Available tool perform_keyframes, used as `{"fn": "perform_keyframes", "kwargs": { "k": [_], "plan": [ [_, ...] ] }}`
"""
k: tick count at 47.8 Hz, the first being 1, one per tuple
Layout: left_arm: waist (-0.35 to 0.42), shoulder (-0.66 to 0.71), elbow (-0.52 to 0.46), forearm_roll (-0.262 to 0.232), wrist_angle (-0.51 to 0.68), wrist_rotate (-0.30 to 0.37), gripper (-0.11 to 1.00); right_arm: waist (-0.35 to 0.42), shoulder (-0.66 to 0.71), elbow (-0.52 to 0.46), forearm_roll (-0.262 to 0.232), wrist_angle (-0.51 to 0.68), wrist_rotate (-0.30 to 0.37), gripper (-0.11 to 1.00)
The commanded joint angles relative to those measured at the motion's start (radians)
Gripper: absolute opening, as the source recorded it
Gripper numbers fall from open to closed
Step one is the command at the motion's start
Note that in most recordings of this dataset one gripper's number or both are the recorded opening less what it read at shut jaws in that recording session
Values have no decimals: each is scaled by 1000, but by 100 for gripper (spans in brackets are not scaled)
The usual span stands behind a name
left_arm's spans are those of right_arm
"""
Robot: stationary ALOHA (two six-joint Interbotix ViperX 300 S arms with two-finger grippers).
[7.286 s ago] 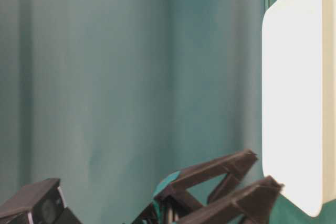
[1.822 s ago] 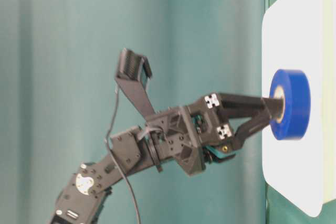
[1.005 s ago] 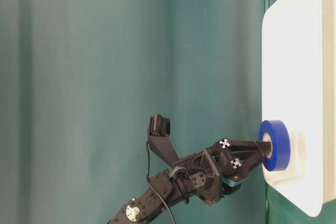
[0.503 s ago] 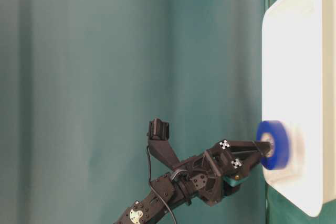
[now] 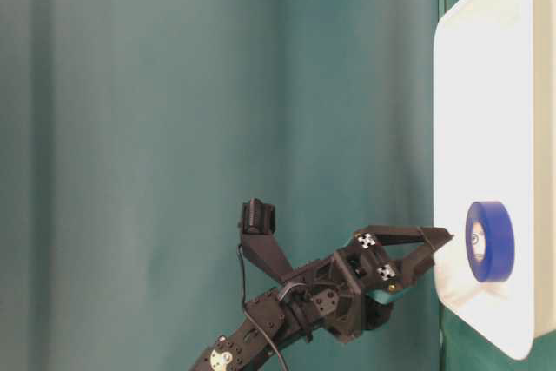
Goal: Put the tape into the white case with the left arm.
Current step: 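Lift the blue roll and carry it into the white case, then release the blue roll and withdraw the left gripper to the left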
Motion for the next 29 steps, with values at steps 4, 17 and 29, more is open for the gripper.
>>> {"fn": "perform_keyframes", "kwargs": {
  "k": [4,17,29],
  "plan": [
    [-25,-69,5,-3,-8,-2,97,0,6,-9,-2,-5,2,-9],
    [-138,-175,72,-5,-11,-3,97,0,6,-9,-2,-5,2,-9],
    [-265,-255,149,-5,-58,-6,97,0,6,-9,-2,-5,2,-9]
  ]
}}
